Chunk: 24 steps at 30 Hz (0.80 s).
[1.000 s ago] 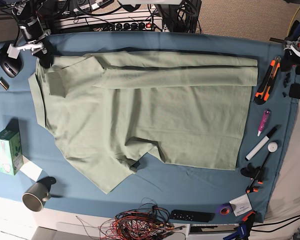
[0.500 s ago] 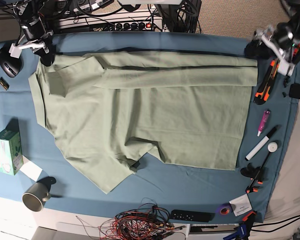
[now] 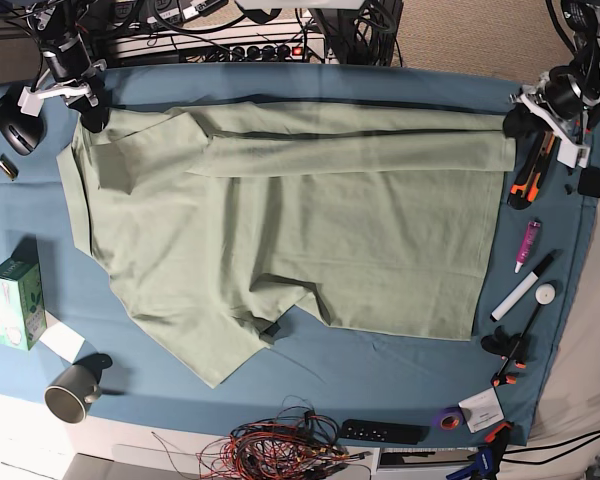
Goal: Fold the T-shirt properly
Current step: 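Regrasp the folded collar edge with both grippers, then pull the folded edge back toward the arms and release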
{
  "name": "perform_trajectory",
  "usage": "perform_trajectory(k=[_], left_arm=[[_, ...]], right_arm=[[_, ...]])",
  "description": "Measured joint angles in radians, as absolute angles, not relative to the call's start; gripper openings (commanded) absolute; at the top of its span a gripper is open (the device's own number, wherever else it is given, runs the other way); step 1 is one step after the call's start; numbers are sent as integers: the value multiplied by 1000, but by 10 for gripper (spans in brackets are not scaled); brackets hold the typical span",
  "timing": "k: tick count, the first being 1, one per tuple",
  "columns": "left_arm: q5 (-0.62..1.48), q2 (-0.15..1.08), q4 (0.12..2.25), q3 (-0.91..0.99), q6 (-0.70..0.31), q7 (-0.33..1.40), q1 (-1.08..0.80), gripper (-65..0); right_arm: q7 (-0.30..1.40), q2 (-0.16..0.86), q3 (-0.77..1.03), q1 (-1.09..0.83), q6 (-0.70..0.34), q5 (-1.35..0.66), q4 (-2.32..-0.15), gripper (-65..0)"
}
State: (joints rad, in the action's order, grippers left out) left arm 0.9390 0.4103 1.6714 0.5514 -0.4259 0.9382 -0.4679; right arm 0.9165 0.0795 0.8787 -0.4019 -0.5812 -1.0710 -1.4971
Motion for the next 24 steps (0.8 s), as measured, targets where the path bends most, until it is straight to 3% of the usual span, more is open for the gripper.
perform_trajectory(k=[24], left_arm=[[993,418,1675,612,-450,957,-572,-650]], right_arm=[[932,132,878,-548,-601,-1121,-1504,-650]])
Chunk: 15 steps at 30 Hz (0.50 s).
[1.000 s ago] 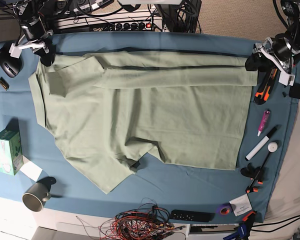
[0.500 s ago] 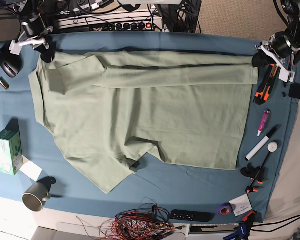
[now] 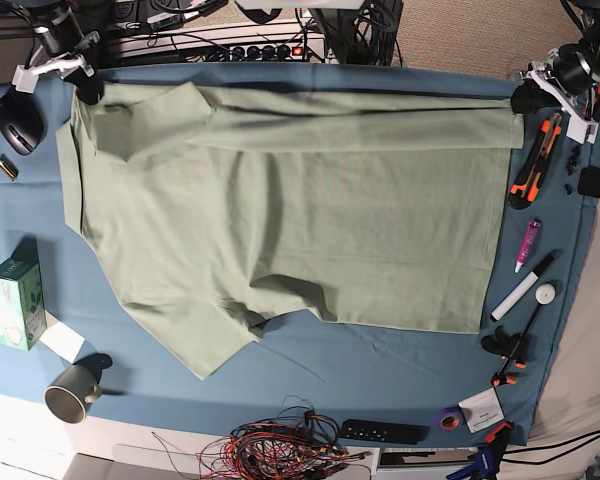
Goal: Fold the T-shirt properly
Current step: 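Pull the folded edge back toward the arms and release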
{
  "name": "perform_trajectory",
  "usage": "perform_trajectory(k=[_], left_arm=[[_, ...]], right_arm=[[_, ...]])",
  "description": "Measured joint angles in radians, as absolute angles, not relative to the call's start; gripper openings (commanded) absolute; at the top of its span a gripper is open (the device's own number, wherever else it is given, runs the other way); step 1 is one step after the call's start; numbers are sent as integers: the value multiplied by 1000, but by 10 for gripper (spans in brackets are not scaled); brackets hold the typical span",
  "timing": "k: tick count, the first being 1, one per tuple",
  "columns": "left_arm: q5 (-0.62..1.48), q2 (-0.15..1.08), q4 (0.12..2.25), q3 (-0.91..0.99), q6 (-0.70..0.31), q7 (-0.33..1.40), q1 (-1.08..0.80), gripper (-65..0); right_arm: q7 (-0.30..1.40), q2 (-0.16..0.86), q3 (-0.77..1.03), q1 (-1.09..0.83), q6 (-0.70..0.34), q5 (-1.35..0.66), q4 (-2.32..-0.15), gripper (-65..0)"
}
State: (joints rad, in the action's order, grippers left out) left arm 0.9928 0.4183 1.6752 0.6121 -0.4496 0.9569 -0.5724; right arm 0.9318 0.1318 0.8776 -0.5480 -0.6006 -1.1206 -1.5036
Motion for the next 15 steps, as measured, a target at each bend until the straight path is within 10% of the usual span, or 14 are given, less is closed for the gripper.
perform_trajectory(k=[15], left_arm=[[977,418,1709,612,-468,989,-579,-650]], right_arm=[[962,150,921,-558,-596,-1054,-1606,-650]])
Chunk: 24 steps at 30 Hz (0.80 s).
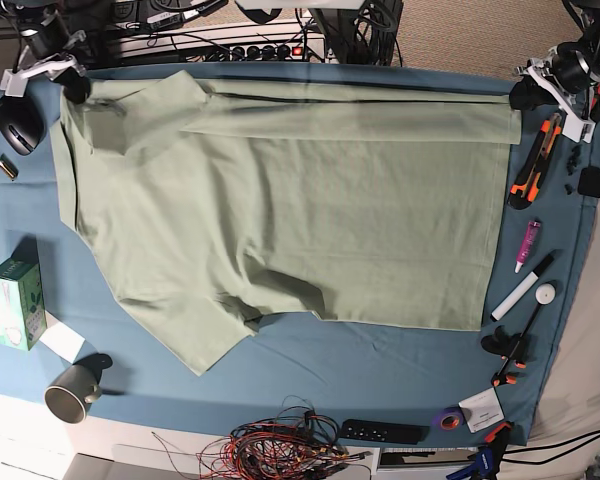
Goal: Fold the T-shirt properly
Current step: 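Pull the folded edge back toward the arms and release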
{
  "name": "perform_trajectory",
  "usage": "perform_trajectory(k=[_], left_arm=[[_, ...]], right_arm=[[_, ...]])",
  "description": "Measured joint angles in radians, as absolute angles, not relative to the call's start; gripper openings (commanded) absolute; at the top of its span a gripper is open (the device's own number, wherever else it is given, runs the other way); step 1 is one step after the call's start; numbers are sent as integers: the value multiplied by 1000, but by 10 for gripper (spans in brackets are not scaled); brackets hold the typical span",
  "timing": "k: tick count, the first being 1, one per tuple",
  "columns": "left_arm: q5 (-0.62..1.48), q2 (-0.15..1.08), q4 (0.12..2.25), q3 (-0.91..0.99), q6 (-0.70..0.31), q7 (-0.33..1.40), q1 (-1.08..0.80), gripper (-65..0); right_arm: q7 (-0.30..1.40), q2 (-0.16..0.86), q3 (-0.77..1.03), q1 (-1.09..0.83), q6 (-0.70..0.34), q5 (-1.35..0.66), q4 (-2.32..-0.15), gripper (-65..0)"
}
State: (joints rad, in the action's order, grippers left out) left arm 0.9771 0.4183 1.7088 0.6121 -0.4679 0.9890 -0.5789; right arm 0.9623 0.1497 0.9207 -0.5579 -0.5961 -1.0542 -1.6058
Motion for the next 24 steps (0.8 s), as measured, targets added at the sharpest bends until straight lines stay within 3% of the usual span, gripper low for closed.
perform_trajectory(k=[24], left_arm=[[977,418,1715,612,-471,986,-606,-650]], right_arm=[[957,150,923,-596,-603,-995,-1652,-650]])
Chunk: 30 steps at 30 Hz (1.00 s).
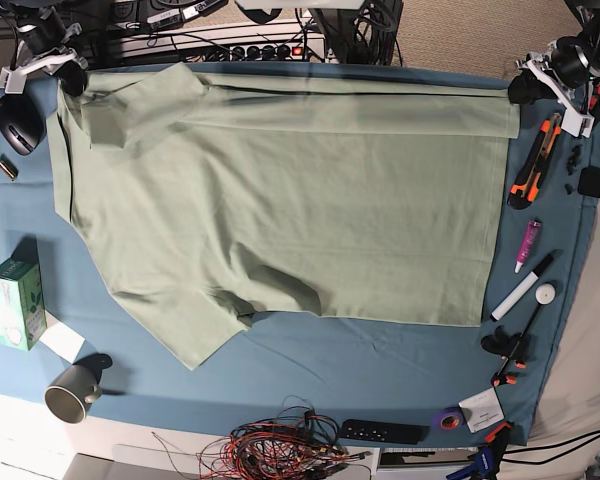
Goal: Fold the T-shirt properly
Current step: 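Pull the folded edge back toward the arms and release, then move both grippers down to the shirt's hem corners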
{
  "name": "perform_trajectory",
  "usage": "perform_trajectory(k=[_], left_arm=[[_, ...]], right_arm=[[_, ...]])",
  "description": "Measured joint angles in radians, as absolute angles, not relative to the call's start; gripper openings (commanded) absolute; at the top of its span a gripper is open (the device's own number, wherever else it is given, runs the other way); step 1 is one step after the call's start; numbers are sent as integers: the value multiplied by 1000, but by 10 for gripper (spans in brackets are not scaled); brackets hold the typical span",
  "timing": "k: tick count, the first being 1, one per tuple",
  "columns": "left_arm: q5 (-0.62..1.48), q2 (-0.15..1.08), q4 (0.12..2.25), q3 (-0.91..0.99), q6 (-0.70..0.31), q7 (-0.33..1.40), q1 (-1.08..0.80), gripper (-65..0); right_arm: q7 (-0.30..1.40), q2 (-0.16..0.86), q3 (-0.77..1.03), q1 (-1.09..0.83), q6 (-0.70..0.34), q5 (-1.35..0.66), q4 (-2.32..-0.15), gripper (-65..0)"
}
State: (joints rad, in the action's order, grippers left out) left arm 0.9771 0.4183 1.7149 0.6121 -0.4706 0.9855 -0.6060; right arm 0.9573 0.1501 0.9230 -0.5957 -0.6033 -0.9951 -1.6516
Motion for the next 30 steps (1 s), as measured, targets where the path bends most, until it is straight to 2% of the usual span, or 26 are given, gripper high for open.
perform_trajectory(k=[2,3,6,7,8,15,20,26,30], left_arm=[[973,418,1715,612,-474,983,-606,-650],[970,418,1715,612,-477,982,-606,-620],[975,418,1716,612,-485,983,-606,-431],[978,418,1718,612,-491,982,-606,-387],[973,419,1720,612,-517,979,-606,-364],[943,418,1723,614,-536,968,-606,-362],[873,418,1765,693,-517,1020,-612,-362],[886,439,1930,825,-517,1016,-637,-362],[879,469,2027,847,-516,1015,-653,-362]], right_arm=[[947,150,923,-596,-634,-994,-1652,-650],[939,150,923,-596,-662,-989,-1651,-647],[901,150,923,-596,-678,-986,-1652,-417],[895,152,925,-596,-678,-981,-1652,-379],[893,152,925,-596,-678,-972,-1652,-374],[882,152,931,-596,-678,-949,-1652,-374],[886,151,1019,-596,-678,-942,-1685,-374],[886,165,1143,-596,-675,-942,-1837,-374],[864,163,1156,-596,-679,-942,-1981,-374]])
